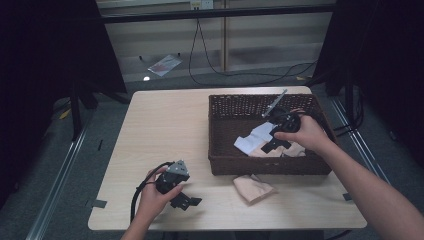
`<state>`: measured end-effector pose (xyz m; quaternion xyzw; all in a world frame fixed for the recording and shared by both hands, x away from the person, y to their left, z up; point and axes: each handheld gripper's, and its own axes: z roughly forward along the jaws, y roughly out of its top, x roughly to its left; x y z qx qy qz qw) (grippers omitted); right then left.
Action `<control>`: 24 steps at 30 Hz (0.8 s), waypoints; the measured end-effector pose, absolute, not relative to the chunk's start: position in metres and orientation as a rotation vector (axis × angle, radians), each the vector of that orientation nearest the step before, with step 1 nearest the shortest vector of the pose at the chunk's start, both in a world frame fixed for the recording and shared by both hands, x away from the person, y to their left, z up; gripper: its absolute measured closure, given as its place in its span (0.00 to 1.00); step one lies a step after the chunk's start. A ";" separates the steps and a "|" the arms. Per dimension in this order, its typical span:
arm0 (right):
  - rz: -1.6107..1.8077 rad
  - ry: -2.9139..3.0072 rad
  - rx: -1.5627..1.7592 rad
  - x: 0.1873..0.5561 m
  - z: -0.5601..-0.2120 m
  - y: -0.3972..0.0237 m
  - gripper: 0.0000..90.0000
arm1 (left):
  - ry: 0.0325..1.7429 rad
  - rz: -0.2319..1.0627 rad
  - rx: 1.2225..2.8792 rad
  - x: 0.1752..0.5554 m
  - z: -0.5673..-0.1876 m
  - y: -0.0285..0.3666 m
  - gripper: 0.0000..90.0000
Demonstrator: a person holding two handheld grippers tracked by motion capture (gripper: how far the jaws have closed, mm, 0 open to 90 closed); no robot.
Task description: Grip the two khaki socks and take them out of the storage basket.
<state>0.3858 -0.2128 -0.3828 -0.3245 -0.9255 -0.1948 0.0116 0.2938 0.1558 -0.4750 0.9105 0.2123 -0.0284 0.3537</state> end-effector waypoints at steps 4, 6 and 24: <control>-0.578 -2.889 -1.015 0.389 -0.392 -0.213 0.25 | 0.549 -0.072 2.356 0.294 -0.475 0.156 0.03; -0.579 -2.876 -1.025 0.390 -0.396 -0.213 0.26 | 0.537 -0.070 2.365 0.294 -0.475 0.156 0.03; -0.466 -2.867 -0.968 0.390 -0.426 -0.204 0.45 | 0.545 -0.073 2.356 0.293 -0.474 0.156 0.03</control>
